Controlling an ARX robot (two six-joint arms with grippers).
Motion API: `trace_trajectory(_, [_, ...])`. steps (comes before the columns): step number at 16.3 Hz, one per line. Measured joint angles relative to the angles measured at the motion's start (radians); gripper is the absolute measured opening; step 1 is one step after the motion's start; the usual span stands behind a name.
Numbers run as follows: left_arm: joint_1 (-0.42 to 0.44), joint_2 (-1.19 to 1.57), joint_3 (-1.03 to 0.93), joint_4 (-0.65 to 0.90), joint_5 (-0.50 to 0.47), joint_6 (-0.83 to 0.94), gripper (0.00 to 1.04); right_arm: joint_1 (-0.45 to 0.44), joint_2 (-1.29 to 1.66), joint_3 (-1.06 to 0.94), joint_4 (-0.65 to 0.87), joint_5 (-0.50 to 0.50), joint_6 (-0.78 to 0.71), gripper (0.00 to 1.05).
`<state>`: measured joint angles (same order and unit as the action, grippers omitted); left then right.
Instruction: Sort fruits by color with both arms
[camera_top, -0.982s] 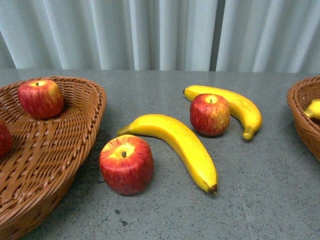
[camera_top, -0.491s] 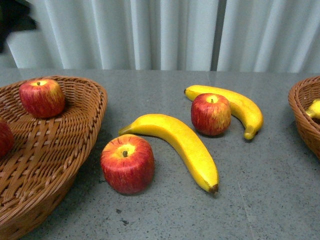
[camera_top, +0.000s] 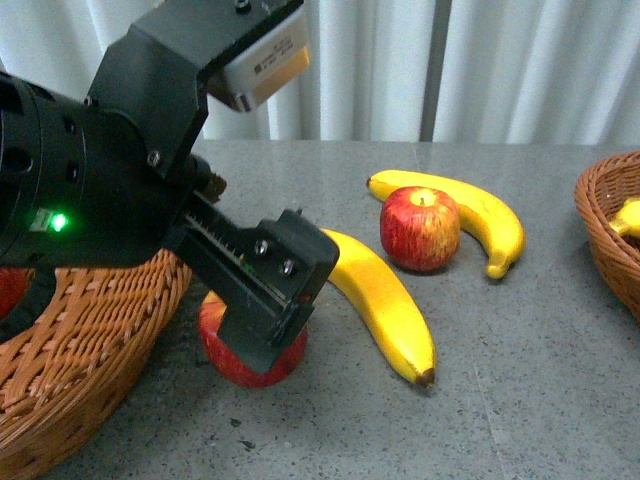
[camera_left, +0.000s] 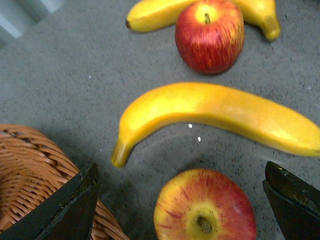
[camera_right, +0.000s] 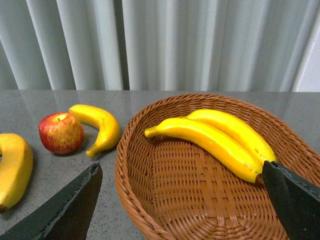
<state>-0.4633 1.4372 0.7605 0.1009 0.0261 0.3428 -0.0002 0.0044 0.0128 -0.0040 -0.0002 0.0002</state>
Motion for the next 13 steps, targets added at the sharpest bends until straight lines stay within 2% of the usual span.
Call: trace_trajectory(13, [-0.004, 0.048, -0.019, -0.008, 0.053, 0.059, 0.98, 0.0, 0.0, 0.0, 0.0, 0.0, 0.0, 0.98])
